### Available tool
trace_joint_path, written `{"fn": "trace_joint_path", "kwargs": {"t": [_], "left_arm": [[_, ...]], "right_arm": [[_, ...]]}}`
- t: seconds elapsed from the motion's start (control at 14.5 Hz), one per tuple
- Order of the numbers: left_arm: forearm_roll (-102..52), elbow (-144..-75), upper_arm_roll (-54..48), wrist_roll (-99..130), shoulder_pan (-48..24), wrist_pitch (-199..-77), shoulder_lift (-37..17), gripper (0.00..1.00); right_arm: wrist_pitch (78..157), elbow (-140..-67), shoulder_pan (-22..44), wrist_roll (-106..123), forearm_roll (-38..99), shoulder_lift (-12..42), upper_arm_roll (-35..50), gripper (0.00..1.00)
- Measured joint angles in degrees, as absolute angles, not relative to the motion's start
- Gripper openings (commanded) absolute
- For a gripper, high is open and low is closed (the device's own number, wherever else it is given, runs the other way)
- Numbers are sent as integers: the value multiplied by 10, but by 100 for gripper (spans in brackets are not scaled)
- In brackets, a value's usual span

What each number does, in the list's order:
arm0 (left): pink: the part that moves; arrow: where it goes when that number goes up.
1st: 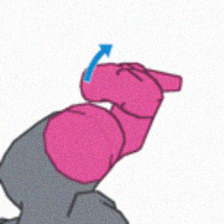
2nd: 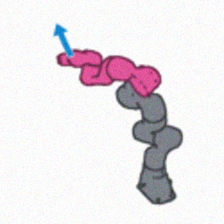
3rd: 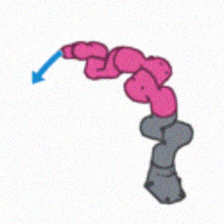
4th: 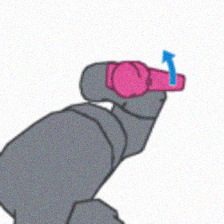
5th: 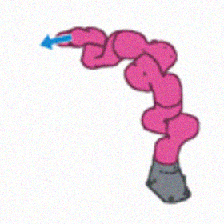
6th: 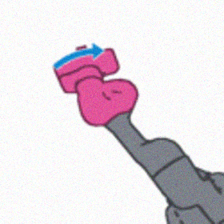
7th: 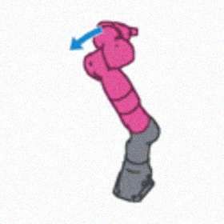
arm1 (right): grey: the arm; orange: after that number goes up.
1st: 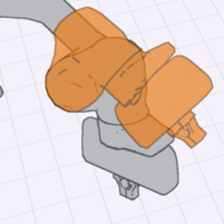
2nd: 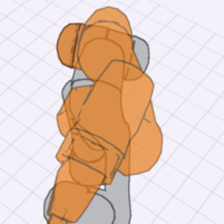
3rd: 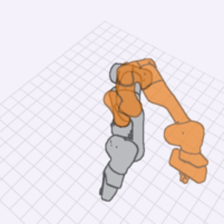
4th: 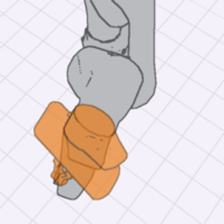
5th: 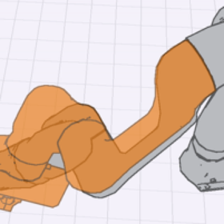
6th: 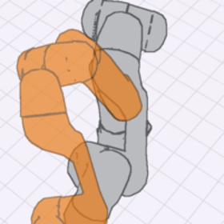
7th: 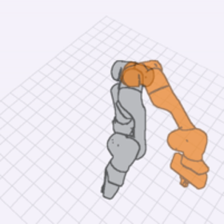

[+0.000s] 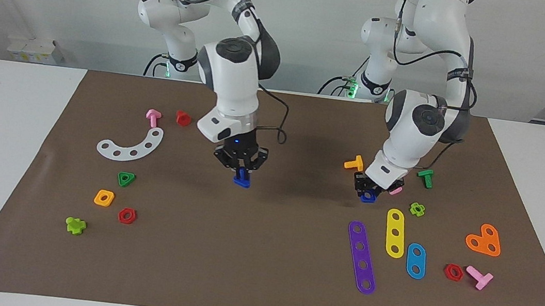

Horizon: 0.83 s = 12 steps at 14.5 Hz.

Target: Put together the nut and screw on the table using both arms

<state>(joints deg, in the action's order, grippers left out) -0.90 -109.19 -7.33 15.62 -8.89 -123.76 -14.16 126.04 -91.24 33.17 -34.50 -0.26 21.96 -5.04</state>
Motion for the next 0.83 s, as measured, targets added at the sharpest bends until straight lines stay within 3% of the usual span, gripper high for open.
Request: {"fn": "trace_joint_path", "kwargs": {"t": [0.41, 0.83], "left_arm": [[-15, -1049, -75, 193, -109, -1204, -145, 0], [-25, -1019, -75, 254, -151, -1203, -157, 0]], "right_arm": [[1301, -826, 408, -519, -67, 358, -50, 0], [1325, -838, 411, -523, -68, 376, -50, 0]]}}
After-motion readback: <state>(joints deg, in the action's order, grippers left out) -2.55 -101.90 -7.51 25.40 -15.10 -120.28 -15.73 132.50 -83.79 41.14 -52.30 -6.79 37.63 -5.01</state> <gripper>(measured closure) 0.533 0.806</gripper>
